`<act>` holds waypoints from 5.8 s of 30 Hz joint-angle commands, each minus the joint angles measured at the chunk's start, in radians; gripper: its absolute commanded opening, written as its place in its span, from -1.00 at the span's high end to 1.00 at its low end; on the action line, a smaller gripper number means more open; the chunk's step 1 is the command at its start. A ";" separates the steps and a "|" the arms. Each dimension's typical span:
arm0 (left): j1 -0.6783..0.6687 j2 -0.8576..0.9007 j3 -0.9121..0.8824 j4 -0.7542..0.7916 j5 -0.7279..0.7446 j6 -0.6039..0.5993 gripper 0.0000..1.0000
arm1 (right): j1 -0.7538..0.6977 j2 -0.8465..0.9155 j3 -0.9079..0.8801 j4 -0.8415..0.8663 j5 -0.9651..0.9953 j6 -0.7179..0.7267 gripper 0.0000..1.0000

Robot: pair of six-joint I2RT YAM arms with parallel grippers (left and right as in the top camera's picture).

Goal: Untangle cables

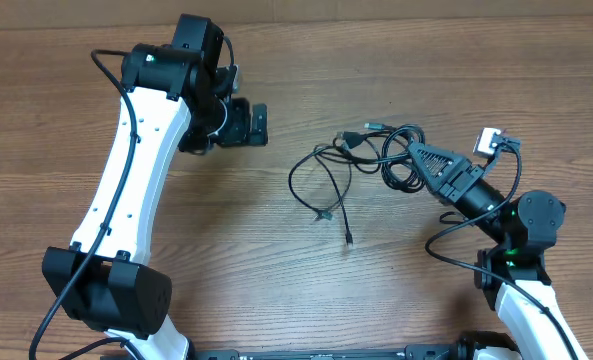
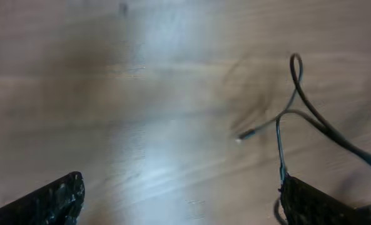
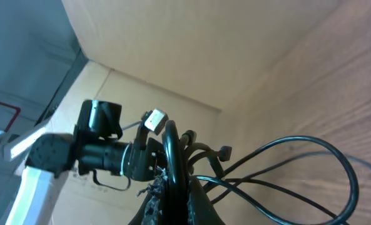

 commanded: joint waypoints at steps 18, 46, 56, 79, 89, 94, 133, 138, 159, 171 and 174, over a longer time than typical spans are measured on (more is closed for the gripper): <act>-0.173 0.005 0.008 0.111 0.524 0.433 -1.00 | 0.003 0.039 0.025 0.007 -0.008 -0.025 0.92; -0.400 0.005 0.008 0.235 0.331 0.928 -0.67 | 0.003 0.098 0.024 0.004 0.063 0.428 0.92; -0.406 0.005 0.008 0.235 0.335 0.927 -0.65 | 0.003 0.098 0.024 0.004 0.068 0.430 0.92; -0.410 0.005 0.008 0.283 0.297 0.928 -0.17 | 0.003 0.097 0.024 0.116 -0.050 0.452 0.93; -0.410 0.005 0.008 0.283 0.320 0.927 0.83 | 0.003 0.097 0.024 0.117 -0.049 0.452 0.93; -0.410 0.006 0.008 0.283 0.346 0.927 0.91 | 0.003 0.097 0.025 0.130 -0.049 0.452 0.93; -0.237 -0.070 0.009 0.259 0.562 0.817 0.91 | 0.003 0.098 0.024 0.131 -0.102 -0.042 -0.55; -0.236 -0.069 0.009 0.266 0.558 0.824 0.92 | 0.003 0.097 0.024 0.161 -0.153 -0.185 -0.64; -0.339 -0.069 0.009 0.272 0.558 0.823 0.92 | 0.003 0.098 0.024 0.397 -0.270 -0.318 -0.25; -0.344 -0.069 0.009 0.269 0.489 0.823 0.91 | 0.003 0.098 0.024 0.328 -0.274 -0.366 0.92; -0.343 -0.069 0.009 0.267 0.427 0.822 0.92 | 0.003 0.098 0.024 0.324 -0.356 -0.500 0.92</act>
